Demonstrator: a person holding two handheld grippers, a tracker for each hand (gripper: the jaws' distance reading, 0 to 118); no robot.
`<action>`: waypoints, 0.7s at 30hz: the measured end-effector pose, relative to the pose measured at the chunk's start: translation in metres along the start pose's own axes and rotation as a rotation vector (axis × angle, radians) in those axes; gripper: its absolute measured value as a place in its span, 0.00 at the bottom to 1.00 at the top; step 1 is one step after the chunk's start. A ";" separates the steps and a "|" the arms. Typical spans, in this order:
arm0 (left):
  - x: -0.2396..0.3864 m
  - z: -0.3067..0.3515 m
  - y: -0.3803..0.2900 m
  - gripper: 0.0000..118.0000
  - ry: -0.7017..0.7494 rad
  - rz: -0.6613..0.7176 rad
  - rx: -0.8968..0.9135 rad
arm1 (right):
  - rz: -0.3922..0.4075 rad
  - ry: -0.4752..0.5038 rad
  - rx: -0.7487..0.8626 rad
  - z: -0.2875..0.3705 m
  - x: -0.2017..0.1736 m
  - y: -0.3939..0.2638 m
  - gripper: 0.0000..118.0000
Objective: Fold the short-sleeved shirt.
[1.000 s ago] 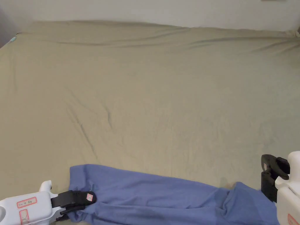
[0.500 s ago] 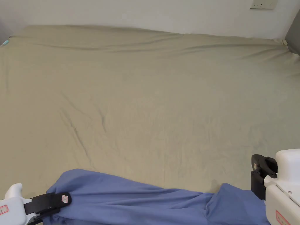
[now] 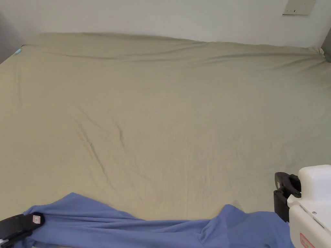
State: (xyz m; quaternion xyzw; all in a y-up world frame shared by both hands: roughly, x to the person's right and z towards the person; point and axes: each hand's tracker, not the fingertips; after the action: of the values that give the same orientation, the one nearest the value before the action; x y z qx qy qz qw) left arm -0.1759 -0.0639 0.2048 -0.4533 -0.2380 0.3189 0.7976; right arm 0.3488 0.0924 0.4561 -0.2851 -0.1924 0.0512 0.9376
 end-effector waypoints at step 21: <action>0.228 -0.084 -0.101 0.08 -0.157 -0.583 -0.280 | -0.046 -0.025 0.028 0.024 0.023 -0.004 0.01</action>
State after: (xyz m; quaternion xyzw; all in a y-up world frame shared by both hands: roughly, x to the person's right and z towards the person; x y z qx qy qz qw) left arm 0.0660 0.0144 0.2738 -0.4453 -0.4600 0.0754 0.7645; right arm 0.3606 0.1059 0.4839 -0.2669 -0.2098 0.0358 0.9399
